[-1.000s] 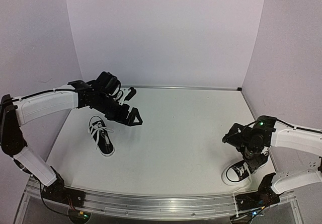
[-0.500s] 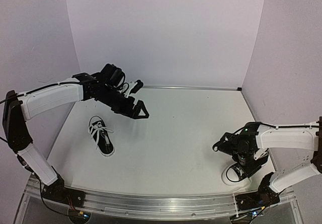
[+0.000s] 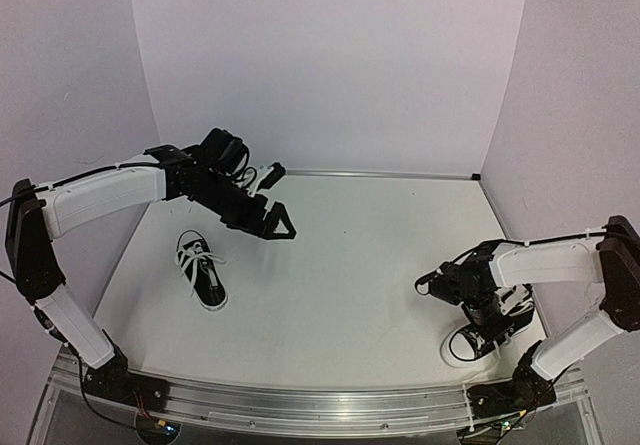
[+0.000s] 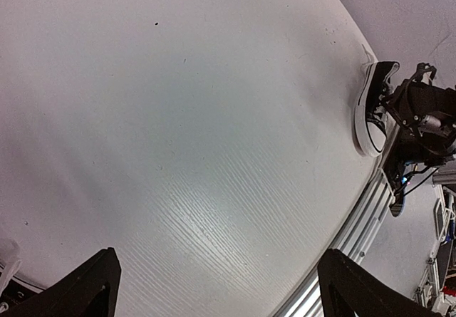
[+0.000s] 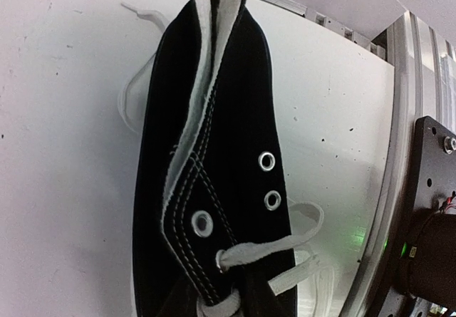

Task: Tie the shoes

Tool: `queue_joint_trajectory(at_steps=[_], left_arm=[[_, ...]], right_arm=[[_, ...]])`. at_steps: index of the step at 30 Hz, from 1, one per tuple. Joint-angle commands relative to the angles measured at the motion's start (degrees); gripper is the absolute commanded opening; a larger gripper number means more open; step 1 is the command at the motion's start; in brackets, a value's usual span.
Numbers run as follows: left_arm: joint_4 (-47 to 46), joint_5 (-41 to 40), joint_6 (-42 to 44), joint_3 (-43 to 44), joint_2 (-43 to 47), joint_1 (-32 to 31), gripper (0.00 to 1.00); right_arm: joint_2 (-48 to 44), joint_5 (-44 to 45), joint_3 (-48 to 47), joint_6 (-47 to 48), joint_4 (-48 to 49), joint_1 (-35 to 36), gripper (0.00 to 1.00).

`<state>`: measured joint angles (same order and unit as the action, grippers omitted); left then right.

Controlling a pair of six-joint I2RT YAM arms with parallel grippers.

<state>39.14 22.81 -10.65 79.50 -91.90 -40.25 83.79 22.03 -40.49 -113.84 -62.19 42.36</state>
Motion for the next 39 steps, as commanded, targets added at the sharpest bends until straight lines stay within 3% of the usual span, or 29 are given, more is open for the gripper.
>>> queue_joint_trajectory(at_steps=[1,7,14,19,21,26,31,36,38,39], left_arm=[[0.6,-0.4,0.9,2.3,2.7,-0.3,0.99],[0.5,-1.5,1.4,1.2,3.4,-0.3,1.0],[0.9,-2.7,0.1,1.6,3.6,0.4,1.0],[-0.9,0.7,-4.5,0.3,5.4,6.6,1.0],[-1.6,1.4,-5.5,-0.2,6.4,8.8,1.0],[-0.3,-0.3,-5.9,1.1,6.9,10.3,1.0],[-1.4,-0.2,-8.7,0.0,6.9,11.0,0.99],[-3.6,0.0,-11.5,-0.6,6.4,11.4,1.0],[-4.0,0.3,-11.8,-0.2,5.6,11.5,1.0],[-3.9,0.6,-11.7,0.3,4.9,11.5,1.0]], right_arm=[[-2.2,3.7,0.2,-22.5,0.8,-2.7,0.0],[2.3,8.8,-8.1,-9.6,3.0,-2.9,0.0],[22.3,19.5,-42.8,19.8,3.0,2.7,0.0],[33.9,16.2,-63.4,48.1,7.0,4.6,0.0],[35.2,13.2,-65.8,58.2,10.6,4.9,0.0],[31.1,0.7,-60.9,82.6,23.6,5.0,0.0],[27.1,-23.1,-59.3,112.9,32.1,6.1,0.0],[24.0,-24.4,-61.7,130.0,31.1,8.7,0.0],[23.9,-22.0,-62.3,132.5,29.9,8.9,0.05],[24.1,-18.6,-62.7,131.4,29.4,8.9,0.25]])
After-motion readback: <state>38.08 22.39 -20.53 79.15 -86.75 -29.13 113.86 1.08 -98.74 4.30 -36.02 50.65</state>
